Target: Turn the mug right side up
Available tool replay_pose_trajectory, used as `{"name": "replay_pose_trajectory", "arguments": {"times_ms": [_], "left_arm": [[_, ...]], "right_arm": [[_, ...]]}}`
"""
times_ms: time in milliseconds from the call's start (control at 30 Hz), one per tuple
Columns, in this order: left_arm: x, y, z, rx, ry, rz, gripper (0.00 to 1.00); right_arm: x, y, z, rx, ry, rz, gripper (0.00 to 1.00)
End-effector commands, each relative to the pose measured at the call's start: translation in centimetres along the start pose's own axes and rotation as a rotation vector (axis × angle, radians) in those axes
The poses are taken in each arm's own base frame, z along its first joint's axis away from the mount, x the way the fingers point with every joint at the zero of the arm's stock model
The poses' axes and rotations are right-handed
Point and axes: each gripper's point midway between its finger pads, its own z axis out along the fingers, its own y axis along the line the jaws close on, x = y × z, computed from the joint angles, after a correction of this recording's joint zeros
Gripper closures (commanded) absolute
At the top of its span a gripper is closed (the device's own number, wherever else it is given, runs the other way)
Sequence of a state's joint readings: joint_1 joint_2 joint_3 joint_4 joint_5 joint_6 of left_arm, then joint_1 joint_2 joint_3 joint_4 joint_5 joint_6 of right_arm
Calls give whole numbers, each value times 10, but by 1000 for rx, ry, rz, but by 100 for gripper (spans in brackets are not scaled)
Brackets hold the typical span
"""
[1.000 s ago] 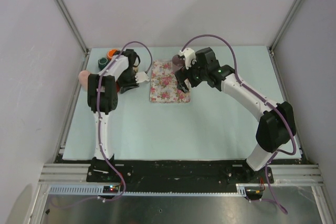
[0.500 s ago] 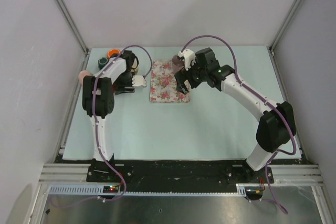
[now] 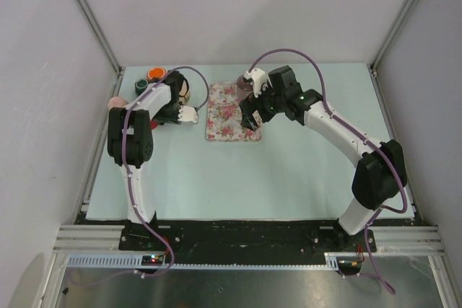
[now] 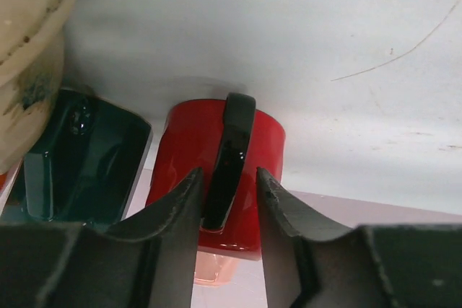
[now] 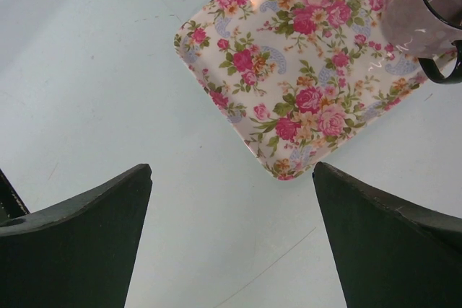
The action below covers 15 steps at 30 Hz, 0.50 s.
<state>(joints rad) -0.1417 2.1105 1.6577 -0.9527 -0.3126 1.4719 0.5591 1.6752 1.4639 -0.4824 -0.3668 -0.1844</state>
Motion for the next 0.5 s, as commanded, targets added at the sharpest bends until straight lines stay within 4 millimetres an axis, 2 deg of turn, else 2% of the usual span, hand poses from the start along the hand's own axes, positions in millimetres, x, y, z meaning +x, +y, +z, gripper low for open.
{"name": "replay_pose_trajectory", "arguments": {"times_ms": [0,67,100,167,333,467], "left_arm": [[9,11,-6,-49,25,11,65],[8,11,-7,-55,14,3,78],[6,11,-9,-57,5,-4,88],[5,9,-12,-62,-10,-17,97],[3,2,-24,-79,-54,-87,100],[-8,5,-42,-115,-159,-202,100]], "right_arm": [[-17,10,-14,-23,-54,-26,1],[-17,10,-15,-20,-55,-20,1],[-18,10,-16,-20,-59,-15,1],[-20,11,-18,-20,-65,-4,1],[-25,16,-23,-29,-86,14,1],[-28,19,-27,-38,-100,23,1]]}}
